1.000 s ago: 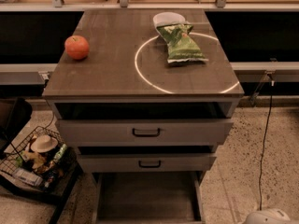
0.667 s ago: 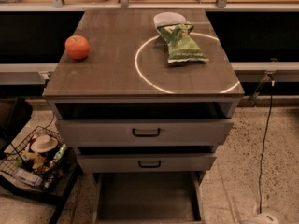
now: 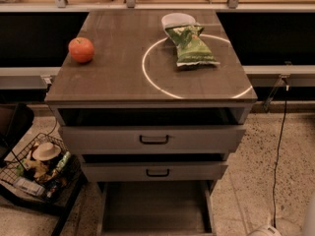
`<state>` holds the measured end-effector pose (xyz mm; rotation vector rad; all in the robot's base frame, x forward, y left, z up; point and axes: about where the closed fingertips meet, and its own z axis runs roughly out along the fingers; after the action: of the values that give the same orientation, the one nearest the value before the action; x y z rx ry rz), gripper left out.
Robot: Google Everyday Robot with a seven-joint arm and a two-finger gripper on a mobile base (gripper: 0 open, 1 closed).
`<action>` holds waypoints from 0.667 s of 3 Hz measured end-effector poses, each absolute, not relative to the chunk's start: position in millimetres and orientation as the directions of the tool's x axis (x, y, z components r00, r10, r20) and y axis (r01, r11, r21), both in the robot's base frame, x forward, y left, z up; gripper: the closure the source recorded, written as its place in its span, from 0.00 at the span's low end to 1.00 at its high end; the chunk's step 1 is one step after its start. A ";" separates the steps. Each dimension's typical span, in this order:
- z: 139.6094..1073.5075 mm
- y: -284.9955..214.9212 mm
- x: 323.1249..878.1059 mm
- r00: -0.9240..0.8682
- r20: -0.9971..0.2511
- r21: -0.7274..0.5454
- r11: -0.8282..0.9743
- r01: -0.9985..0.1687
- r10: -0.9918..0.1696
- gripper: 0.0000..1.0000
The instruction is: Close bottom drawer
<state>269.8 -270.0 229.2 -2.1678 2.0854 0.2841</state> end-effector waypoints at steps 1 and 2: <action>208.7 -268.3 274.2 0.009 -0.227 0.036 -0.018 -0.999 -0.974 1.00; 189.2 -268.5 277.2 -0.005 -0.237 0.026 -0.002 -1.000 -0.972 1.00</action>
Offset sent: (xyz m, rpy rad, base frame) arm 0.0110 0.0052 -0.0680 0.0270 -0.0372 -0.0650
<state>277.2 -268.5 189.2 -2.1042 2.1073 0.2808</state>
